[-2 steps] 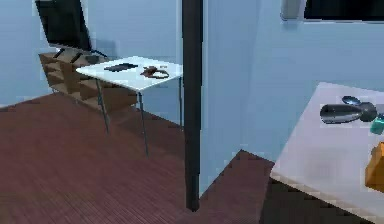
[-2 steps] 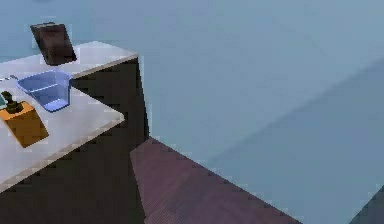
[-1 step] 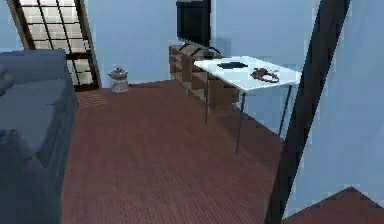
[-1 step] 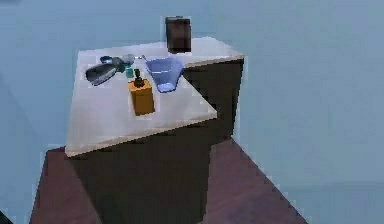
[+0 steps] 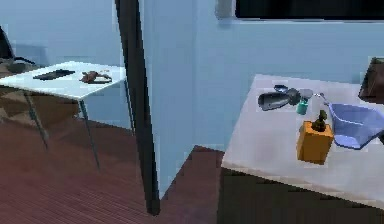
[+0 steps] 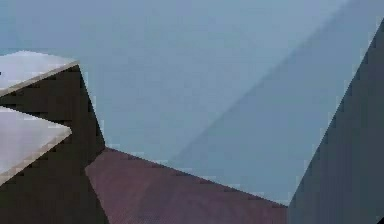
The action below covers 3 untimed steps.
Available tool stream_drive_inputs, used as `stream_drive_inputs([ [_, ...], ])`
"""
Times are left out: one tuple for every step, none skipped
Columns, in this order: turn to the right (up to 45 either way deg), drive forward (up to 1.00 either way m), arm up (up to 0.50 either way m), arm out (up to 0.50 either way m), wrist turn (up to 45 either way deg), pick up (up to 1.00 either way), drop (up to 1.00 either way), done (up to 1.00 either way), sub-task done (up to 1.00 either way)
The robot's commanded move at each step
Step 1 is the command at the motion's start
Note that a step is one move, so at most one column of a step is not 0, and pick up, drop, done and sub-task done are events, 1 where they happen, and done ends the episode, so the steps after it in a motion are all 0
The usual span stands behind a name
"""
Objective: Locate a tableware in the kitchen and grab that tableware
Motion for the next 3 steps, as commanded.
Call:
stream_drive_inputs([
  [45.0,0.0,0.0,0.0,0.0,0.0,0.0,0.0,0.0],
  [3.0,0.0,0.0,0.0,0.0,0.0,0.0,0.0,0.0],
  [0.0,0.4,0.0,0.0,0.0,0.0,0.0,0.0,0.0],
])
